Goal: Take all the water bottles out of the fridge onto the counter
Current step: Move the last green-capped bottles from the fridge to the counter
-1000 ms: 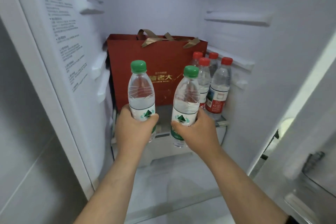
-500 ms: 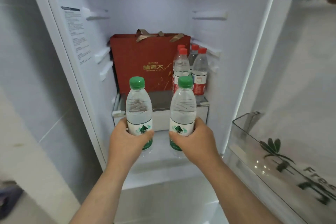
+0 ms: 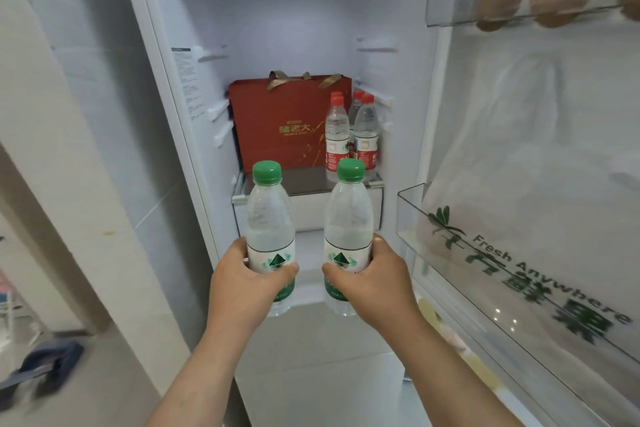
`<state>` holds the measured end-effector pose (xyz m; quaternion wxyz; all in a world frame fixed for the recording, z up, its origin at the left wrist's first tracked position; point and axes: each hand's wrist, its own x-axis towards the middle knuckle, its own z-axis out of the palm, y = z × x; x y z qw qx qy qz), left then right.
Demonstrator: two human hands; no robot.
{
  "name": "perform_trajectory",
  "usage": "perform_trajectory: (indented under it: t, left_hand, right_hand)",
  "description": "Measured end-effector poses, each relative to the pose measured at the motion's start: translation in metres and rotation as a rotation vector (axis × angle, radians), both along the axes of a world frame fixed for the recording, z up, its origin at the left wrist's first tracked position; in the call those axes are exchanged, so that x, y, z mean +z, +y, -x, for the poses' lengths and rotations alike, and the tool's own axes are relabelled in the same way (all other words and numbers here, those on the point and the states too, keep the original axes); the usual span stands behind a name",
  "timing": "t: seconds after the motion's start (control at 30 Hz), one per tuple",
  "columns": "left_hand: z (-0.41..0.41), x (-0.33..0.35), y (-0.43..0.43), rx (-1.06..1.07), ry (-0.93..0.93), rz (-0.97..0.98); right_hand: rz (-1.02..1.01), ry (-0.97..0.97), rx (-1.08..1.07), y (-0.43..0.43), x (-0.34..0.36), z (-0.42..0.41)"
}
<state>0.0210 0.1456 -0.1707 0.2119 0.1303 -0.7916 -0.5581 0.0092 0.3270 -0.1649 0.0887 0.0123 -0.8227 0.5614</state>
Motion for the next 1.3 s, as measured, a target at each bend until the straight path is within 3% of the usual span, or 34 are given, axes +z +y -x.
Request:
perform_trajectory:
  t: [0.2, 0.47, 1.3]
  left_hand:
    - [-0.037, 0.005, 0.004, -0.052, 0.015, -0.016]
    - [-0.087, 0.008, 0.031, -0.24, 0.011, -0.032]
    - [-0.265, 0.012, 0.252, -0.905, 0.003, -0.05]
  right_hand:
    - [-0.004, -0.021, -0.04, 0.012, 0.013, -0.047]
    - [0.008, -0.068, -0.256, 0.027, 0.002, -0.131]
    - [-0.042, -0.001, -0.806, 0.219, 0.001, -0.396]
